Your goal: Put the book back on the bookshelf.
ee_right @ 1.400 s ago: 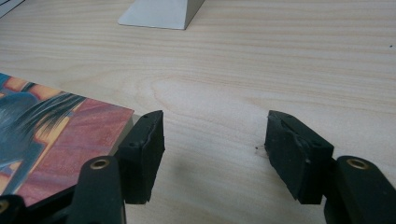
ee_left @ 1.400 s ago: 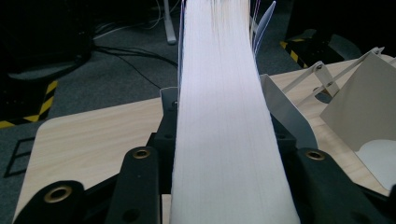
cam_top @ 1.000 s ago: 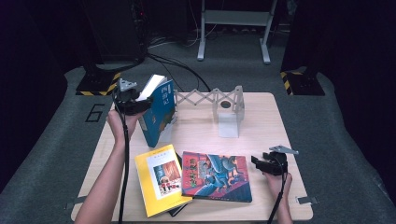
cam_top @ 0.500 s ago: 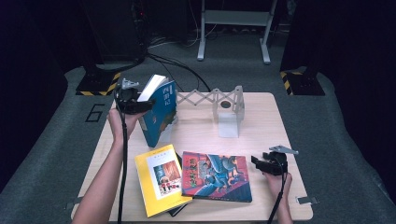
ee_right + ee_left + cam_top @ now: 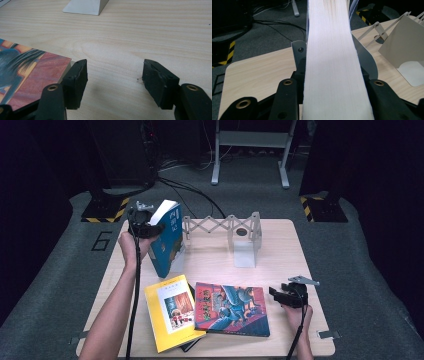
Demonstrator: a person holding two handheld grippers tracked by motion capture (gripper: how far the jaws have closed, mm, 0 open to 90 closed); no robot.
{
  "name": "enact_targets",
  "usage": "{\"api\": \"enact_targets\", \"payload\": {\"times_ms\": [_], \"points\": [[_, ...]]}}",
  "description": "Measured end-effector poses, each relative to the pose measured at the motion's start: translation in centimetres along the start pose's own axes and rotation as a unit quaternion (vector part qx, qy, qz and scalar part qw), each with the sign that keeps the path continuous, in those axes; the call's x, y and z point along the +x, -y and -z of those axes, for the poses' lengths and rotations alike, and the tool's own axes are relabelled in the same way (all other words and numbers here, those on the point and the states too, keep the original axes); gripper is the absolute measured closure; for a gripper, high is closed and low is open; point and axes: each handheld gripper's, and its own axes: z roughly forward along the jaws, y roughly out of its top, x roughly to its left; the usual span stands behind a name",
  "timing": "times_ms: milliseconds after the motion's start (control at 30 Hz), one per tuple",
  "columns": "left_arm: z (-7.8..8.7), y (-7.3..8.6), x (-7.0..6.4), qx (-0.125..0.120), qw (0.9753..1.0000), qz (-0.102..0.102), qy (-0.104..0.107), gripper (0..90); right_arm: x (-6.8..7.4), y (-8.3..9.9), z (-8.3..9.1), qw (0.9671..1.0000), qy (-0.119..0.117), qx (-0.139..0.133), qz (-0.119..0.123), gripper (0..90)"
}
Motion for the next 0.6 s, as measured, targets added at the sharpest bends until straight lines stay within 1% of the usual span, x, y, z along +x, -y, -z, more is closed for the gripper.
{"api": "enact_targets", "payload": {"times_ms": [33, 67, 100, 133, 200, 233, 267, 333, 400, 600], "points": [[0.04, 0.15, -0.15, -0.008, 1.0, 0.002, -0.004, 61.2, 0.0, 0.0, 0.0, 1.0, 0.0, 0.0, 0.0, 36.7], [0.04, 0.15, -0.15, -0.008, 1.0, 0.002, -0.004, 61.3, 0.0, 0.0, 0.0, 1.0, 0.0, 0.0, 0.0, 36.7], [0.09, 0.26, -0.22, -0.014, 0.9998, 0.009, -0.009, 61.4, 0.01, 0.0, 0.0, 1.0, 0.001, 0.0, 0.0, 36.8], [0.11, 0.27, -0.23, -0.014, 0.9997, 0.015, -0.012, 61.5, 0.01, 0.0, 0.0, 1.0, 0.001, 0.0, 0.0, 36.9], [0.14, 0.26, -0.17, -0.013, 0.9997, 0.016, -0.013, 61.6, 0.01, 0.0, 0.0, 1.0, 0.001, 0.0, 0.0, 37.0], [0.07, 0.29, -0.26, -0.019, 0.9994, 0.025, -0.017, 61.5, 0.01, 0.0, 0.0, 1.0, 0.001, 0.0, 0.0, 37.1], [0.07, 0.29, -0.26, -0.019, 0.9994, 0.025, -0.017, 61.6, 0.01, 0.0, 0.0, 1.0, 0.001, 0.0, 0.0, 37.1], [0.09, 0.37, -0.38, -0.027, 0.9989, 0.033, -0.022, 61.6, 0.01, 0.0, 0.0, 1.0, 0.0, 0.0, 0.0, 37.3], [0.12, 0.48, -0.43, -0.032, 0.9986, 0.035, -0.022, 61.6, 0.01, 0.0, 0.0, 1.0, 0.0, 0.0, 0.0, 37.3], [-0.04, 0.43, -0.55, -0.032, 0.9979, 0.045, -0.032, 60.9, 0.01, 0.01, 0.01, 1.0, 0.0, 0.0, 0.001, 37.2]]}}
